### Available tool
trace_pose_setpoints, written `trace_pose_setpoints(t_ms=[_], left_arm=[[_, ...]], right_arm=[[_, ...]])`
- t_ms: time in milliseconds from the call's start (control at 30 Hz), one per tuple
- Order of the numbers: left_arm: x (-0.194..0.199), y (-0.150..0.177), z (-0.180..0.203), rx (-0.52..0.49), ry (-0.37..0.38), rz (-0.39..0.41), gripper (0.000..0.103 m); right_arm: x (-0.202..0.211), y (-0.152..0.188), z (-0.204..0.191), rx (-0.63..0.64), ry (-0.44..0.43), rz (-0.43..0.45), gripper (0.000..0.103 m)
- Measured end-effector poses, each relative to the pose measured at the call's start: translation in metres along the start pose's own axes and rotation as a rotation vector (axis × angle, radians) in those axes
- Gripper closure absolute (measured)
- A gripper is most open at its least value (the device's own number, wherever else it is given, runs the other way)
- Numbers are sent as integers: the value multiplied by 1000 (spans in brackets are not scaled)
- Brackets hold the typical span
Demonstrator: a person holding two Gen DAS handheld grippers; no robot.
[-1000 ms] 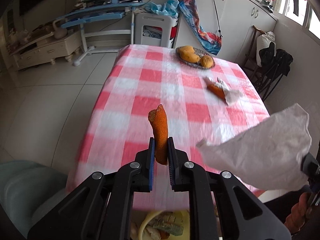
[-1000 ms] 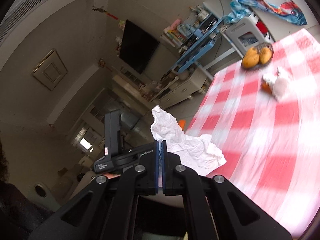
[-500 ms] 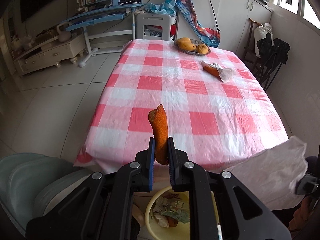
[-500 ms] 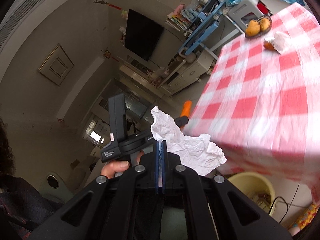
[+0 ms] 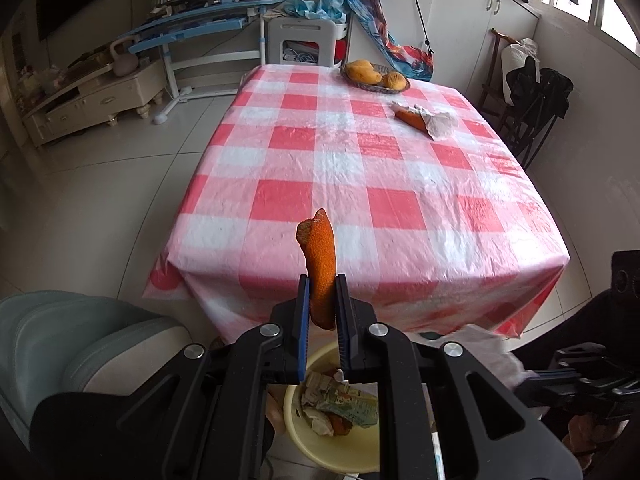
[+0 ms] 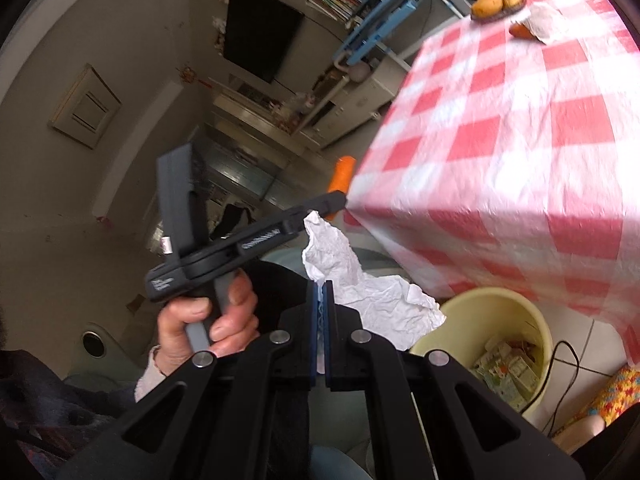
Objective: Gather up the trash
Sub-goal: 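Carry the peel strip and tissue over the yellow bucket and open both tools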
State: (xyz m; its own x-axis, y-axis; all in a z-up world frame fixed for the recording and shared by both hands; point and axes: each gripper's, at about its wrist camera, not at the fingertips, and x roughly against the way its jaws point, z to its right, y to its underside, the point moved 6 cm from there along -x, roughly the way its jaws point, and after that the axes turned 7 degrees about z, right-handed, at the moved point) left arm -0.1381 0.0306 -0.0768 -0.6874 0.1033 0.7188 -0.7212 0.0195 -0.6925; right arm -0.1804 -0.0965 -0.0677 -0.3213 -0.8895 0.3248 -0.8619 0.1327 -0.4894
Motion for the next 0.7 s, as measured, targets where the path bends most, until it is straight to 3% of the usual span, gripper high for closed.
trace_pose_setpoints(t_ms=[267, 300, 367, 533, 700], left_arm=[[3, 17, 7, -9, 22, -34, 91], [3, 19, 8, -9, 28, -40, 91], [3, 25, 11, -10, 38, -55, 91], [3, 37, 18, -22, 58, -90, 91], [1, 50, 26, -44, 78, -139, 91]], right_arm=[[-8, 17, 10, 52, 130, -78, 92], [-7, 18, 11, 57, 140, -76, 86], [-4, 18, 12, 75, 174, -62, 37], [1, 14, 10, 98, 208, -30, 32], [11, 6, 18, 96, 309, 36, 16]])
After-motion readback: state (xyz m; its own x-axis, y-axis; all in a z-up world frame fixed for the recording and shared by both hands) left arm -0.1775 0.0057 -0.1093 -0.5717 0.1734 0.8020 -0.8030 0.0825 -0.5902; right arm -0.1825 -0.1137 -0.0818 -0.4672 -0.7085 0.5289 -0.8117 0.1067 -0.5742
